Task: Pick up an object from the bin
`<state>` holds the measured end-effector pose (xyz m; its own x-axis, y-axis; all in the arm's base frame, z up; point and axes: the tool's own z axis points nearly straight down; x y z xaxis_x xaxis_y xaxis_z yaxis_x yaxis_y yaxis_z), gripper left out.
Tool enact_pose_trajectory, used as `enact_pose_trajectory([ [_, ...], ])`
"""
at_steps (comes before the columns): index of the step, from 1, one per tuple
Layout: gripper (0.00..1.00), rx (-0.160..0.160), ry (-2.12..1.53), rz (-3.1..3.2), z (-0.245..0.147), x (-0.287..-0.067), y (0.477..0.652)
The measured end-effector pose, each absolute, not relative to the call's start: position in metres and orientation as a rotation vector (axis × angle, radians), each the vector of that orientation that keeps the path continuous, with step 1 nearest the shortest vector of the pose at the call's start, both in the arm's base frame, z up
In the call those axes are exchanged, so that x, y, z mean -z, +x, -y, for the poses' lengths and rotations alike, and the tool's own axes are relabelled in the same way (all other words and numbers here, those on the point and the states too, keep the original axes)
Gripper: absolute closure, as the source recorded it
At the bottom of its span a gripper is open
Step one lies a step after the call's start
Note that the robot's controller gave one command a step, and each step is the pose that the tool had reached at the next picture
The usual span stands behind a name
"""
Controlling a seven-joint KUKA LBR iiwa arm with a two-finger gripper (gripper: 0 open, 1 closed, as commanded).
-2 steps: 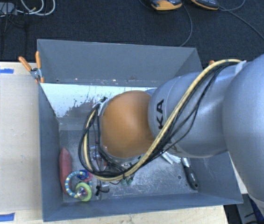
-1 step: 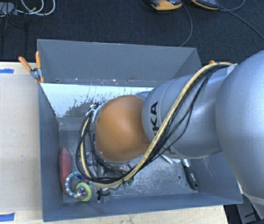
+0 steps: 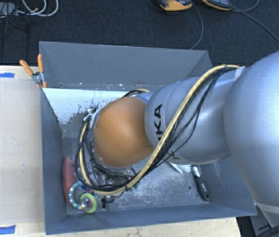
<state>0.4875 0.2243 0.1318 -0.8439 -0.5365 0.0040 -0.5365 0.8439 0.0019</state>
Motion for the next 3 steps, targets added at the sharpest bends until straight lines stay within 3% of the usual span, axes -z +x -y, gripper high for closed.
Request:
enact_pose_trajectory([
  [1,0.00,-0.006,0.923,3.016,-0.2341,-0.0739,0.4840],
  [2,1.00,0.004,1.292,2.857,-0.2394,-0.0692,0.4927],
  [3,1.00,0.004,1.291,2.857,-0.2394,-0.0692,0.4926],
])
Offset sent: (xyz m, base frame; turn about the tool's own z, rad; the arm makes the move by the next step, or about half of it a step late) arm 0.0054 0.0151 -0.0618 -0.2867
